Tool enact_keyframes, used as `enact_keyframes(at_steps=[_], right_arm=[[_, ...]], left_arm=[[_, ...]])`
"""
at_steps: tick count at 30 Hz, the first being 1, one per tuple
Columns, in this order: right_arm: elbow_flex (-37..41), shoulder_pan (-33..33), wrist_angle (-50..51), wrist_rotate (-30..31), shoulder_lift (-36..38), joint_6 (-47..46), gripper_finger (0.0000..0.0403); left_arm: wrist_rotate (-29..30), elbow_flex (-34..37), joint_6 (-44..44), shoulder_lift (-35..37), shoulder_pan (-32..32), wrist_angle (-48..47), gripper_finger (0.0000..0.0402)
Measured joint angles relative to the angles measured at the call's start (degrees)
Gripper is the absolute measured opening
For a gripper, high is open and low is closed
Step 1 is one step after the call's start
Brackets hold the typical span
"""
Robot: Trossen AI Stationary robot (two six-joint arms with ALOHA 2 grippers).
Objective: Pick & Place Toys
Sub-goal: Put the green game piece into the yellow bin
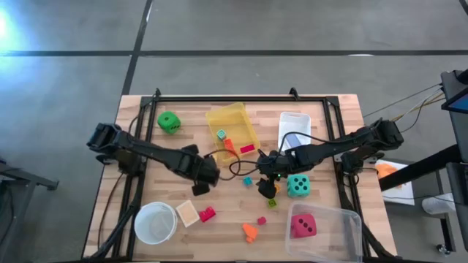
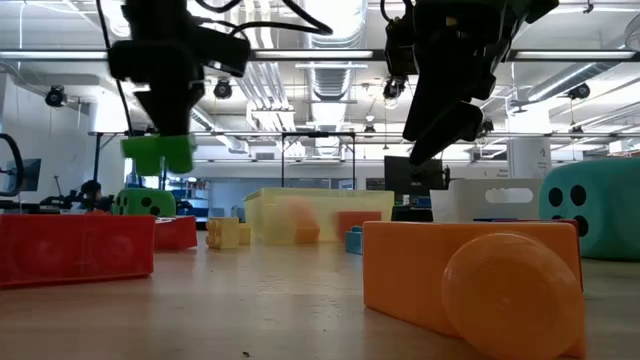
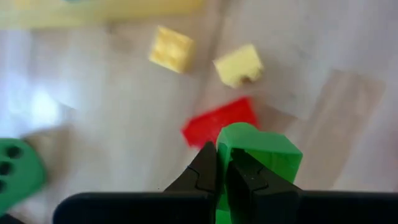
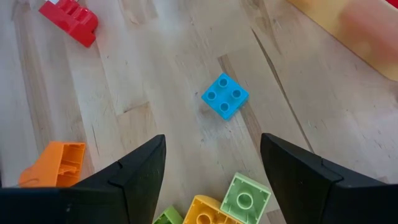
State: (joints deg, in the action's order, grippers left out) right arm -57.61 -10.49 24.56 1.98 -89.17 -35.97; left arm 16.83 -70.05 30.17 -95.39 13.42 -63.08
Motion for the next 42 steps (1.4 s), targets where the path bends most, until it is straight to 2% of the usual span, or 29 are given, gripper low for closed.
enact_keyframes(at_steps=[10, 17, 19, 24, 31, 38, 42], right_arm=[[0.0, 0.0, 0.0, 0.0, 0.0, 0.0, 0.0254], [0.0, 0.0, 0.0, 0.0, 0.0, 0.0, 0.0254], [0.0, 0.0, 0.0, 0.0, 0.0, 0.0, 0.0254], [0.0, 0.0, 0.0, 0.0, 0.0, 0.0, 0.0254], [0.0, 0.0, 0.0, 0.0, 0.0, 0.0, 0.0254], [0.0, 0.0, 0.0, 0.0, 0.0, 0.0, 0.0254], [0.0, 0.0, 0.0, 0.0, 0.0, 0.0, 0.0254]], left_arm=[[5.1, -4.0, -10.7, 1.3, -9.3, -2.5, 0.001], [5.5, -4.0, -17.9, 5.6, -18.0, 2.0, 0.0009], [4.2, -4.2, -20.2, 6.4, -21.0, 4.9, 0.0009], [-4.5, -4.3, -24.6, 6.4, -28.6, 13.3, 0.0009], [-7.6, -4.3, -27.0, 6.1, -36.4, 19.2, 0.0009], [-9.4, -4.5, -24.4, 5.5, -39.4, 23.0, 0.0009], [-9.4, -7.0, -24.4, 3.0, -39.4, 22.7, 0.0009]])
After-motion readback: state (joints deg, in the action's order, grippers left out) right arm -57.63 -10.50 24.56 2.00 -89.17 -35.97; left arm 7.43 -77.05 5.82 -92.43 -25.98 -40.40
